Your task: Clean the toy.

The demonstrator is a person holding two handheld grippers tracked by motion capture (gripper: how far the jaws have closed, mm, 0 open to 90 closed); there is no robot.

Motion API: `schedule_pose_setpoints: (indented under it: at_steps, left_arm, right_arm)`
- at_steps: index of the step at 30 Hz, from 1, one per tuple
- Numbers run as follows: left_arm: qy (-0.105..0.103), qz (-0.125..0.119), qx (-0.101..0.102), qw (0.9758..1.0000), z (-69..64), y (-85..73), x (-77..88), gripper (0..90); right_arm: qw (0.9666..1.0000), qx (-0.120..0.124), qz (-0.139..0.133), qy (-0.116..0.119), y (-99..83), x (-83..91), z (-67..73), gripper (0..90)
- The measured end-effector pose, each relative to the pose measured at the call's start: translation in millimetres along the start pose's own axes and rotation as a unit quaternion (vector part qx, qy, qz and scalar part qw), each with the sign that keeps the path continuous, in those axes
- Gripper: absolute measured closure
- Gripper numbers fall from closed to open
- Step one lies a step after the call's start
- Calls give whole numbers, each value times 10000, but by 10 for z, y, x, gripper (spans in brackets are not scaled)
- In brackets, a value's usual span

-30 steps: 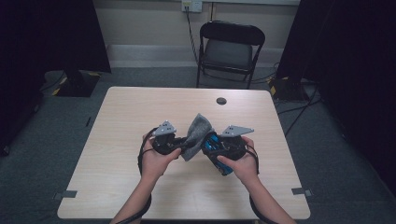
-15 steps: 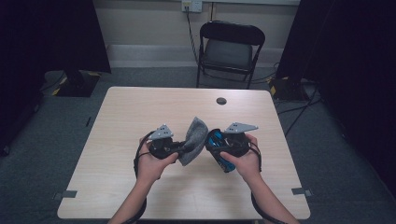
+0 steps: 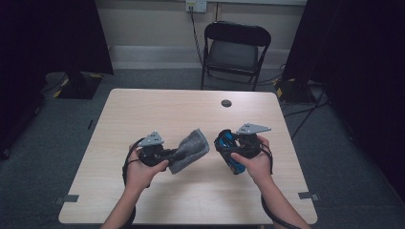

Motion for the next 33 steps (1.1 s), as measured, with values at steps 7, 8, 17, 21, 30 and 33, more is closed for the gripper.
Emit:
schedule_pose_setpoints:
  at_steps: [7,8,17,21,30,33]
  left_arm:
    - [399,-133,182,9989,198,-8,93,771]
    - [447,-169,203,9987,219,4,94,771]
    - [780,-381,288,9958,341,205,35,769]
    - [783,-418,306,9956,306,306,-64,769]
    - [764,-498,217,9956,130,525,-305,769]
    - [732,-447,182,9961,76,542,-384,769]
  right_arm:
    - [10000,28,-9,77,-28,-5,51,255]
    - [9999,43,-1,96,-32,-11,64,255]
    - [9996,127,-10,271,-20,-46,211,255]
    - [9993,130,-18,350,-32,-68,266,255]
    - [9990,160,5,427,-68,-131,350,255]
    - [9987,185,18,477,-67,-152,390,255]
Point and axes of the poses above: each handheld gripper's, and its own axes: x roughly backward along the jaws, y roughly out of its top, z roughly to its left, the point moved 6 cm from there along -x, roughly forward along the jaws, and after that the axes turned 6 degrees about y, right-handed, at the moved point
